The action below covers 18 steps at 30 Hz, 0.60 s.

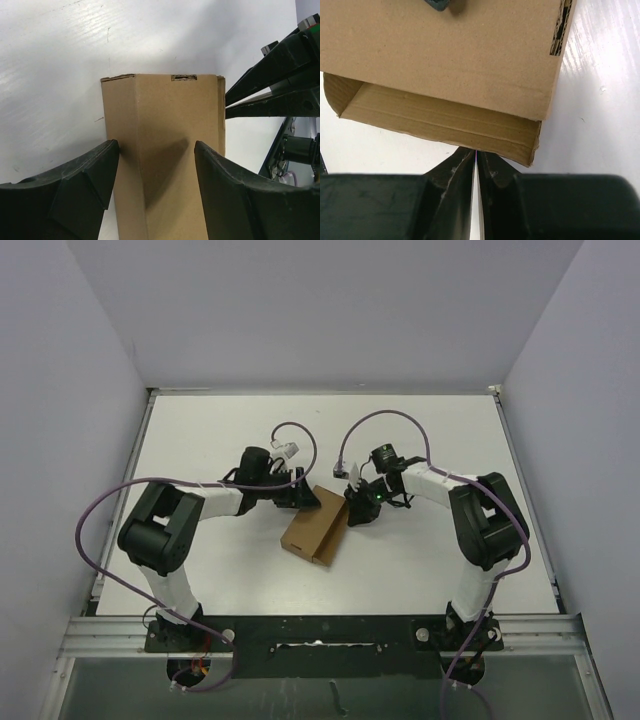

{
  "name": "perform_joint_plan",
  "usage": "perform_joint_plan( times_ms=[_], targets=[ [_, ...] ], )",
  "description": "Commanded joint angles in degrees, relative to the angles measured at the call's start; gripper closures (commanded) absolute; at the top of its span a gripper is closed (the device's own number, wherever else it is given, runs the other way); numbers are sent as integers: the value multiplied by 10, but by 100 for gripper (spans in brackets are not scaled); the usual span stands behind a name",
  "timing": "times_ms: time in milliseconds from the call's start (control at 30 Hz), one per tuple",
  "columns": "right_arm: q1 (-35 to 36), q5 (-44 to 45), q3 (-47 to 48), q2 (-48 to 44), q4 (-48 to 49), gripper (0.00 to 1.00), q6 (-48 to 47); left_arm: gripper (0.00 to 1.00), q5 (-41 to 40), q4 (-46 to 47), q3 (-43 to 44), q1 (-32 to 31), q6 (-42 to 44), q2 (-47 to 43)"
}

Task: Fold the paper box

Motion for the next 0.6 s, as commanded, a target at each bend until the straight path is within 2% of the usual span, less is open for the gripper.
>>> perform_joint_plan(
  times_ms=[0, 200, 333, 433, 567],
  targets=[
    [2, -14, 26, -24, -3, 89, -41, 38, -6, -3, 8, -7, -22, -19],
    [-43, -78, 26, -64, -84, 80, -94, 26, -63, 15, -9, 30, -40, -75],
    [-63, -120, 38, -72, -119, 78, -117, 22, -96, 52, -29, 34, -27, -105],
    [-63, -142, 51, -71, -136, 77, -131, 20, -128, 100, -61, 35, -9, -122],
    [-59, -189, 61, -66, -163, 76, -157, 16, -163, 206, -118, 34, -9, -128]
  ],
)
